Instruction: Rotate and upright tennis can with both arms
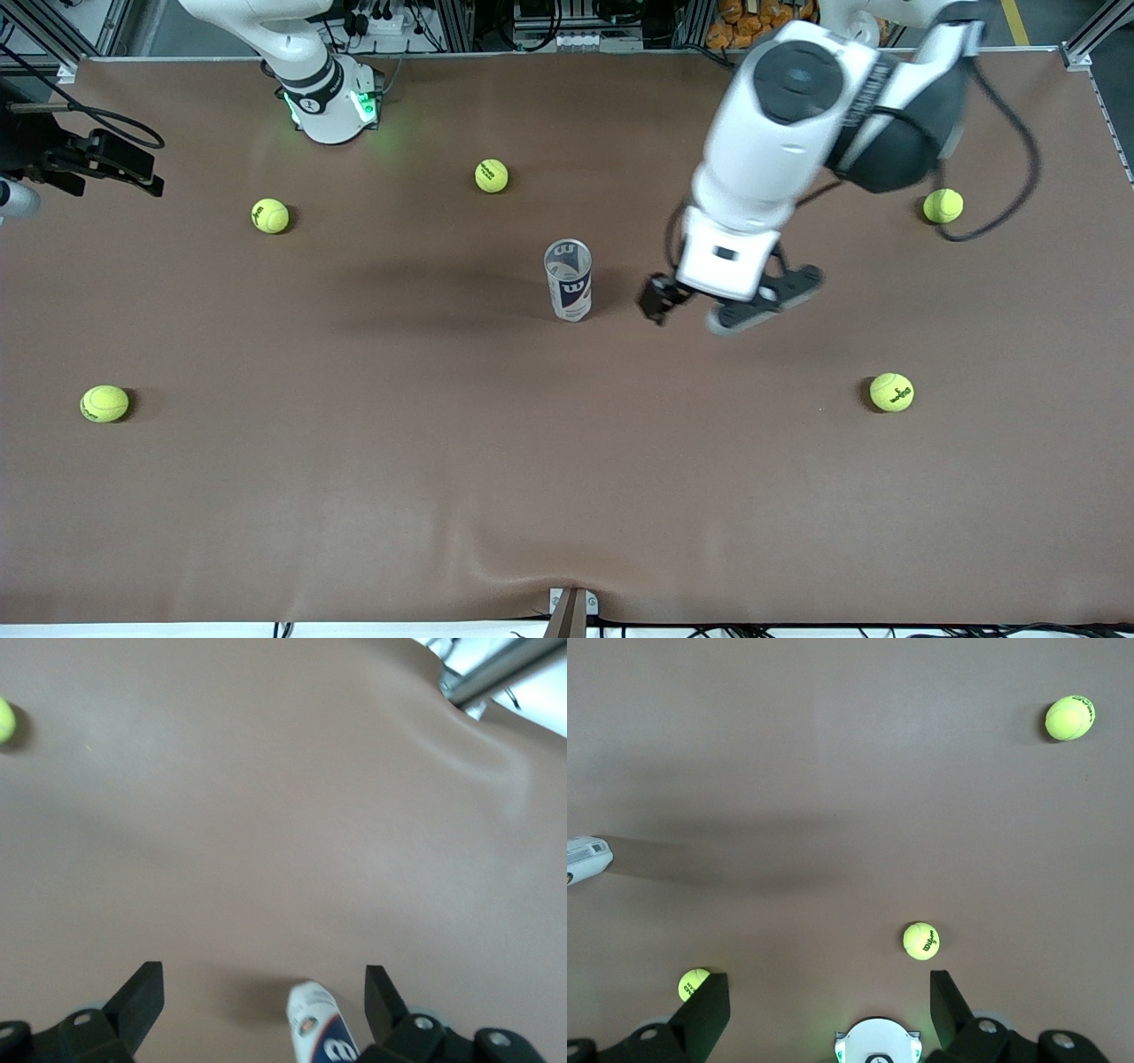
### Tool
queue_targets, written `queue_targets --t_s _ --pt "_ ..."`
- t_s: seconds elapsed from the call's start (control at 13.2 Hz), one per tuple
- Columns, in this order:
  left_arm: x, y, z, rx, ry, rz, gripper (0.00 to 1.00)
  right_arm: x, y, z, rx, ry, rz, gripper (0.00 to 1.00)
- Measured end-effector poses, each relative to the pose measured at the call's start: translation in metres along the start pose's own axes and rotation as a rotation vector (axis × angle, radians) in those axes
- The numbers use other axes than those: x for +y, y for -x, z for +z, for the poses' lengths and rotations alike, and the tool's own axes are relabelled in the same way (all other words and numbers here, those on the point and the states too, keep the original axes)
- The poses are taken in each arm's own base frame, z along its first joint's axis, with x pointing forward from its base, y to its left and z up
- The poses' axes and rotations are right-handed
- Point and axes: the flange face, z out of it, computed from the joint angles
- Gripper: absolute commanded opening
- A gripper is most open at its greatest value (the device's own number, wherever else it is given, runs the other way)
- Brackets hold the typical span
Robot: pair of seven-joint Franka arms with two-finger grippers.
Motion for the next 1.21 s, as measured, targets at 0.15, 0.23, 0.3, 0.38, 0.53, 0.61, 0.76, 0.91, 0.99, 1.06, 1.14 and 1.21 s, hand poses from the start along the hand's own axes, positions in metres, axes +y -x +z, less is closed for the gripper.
queue_targets --t_s 0.15,0.23,0.3,0.38,0.53,0.61,0.76,0.91,0.99,1.06,1.14,1.21 --pt "-0.016 -0.022 0.002 0.000 -0.009 -0.014 1.00 0.000 0.000 0.000 0.000 0.000 0.000 1.00" --pt "-0.022 -0.031 0.002 0.001 -0.011 -0.025 1.00 0.000 0.000 0.000 0.000 0.000 -0.001 1.00" --pt "-0.030 -0.041 0.002 0.000 -0.010 -0.042 1.00 0.000 0.000 0.000 0.000 0.000 -0.001 1.00" --pt "-0.040 -0.053 0.000 -0.005 -0.003 -0.051 1.00 0.000 0.000 0.000 0.000 0.000 -0.001 1.00" --pt "-0.064 -0.078 -0.010 -0.016 0.023 -0.043 1.00 -0.001 0.000 0.000 0.000 0.000 -0.001 1.00" --pt "-0.079 -0.090 -0.017 -0.017 0.025 -0.036 1.00 -0.001 0.000 0.000 0.000 0.000 -0.002 1.00" --pt "-0.111 -0.110 -0.034 -0.019 0.011 -0.005 1.00 -0.001 0.000 0.000 0.000 0.000 -0.002 1.00" --pt "-0.142 -0.125 -0.052 -0.024 -0.006 0.031 1.00 -0.001 0.000 0.000 0.000 0.000 -0.002 1.00" --pt "-0.154 -0.128 -0.061 -0.024 -0.012 0.048 1.00 -0.001 0.000 0.000 -0.001 0.000 -0.002 1.00" --pt "-0.162 -0.128 -0.071 -0.020 -0.015 0.064 1.00 -0.001 0.000 0.000 -0.001 0.000 -0.002 1.00" --pt "-0.167 -0.126 -0.082 -0.016 -0.017 0.083 1.00 -0.001 0.000 0.000 -0.001 0.000 -0.002 1.00" --pt "-0.172 -0.122 -0.093 -0.013 -0.022 0.104 1.00 -0.001 0.000 0.000 -0.001 0.000 -0.002 1.00"
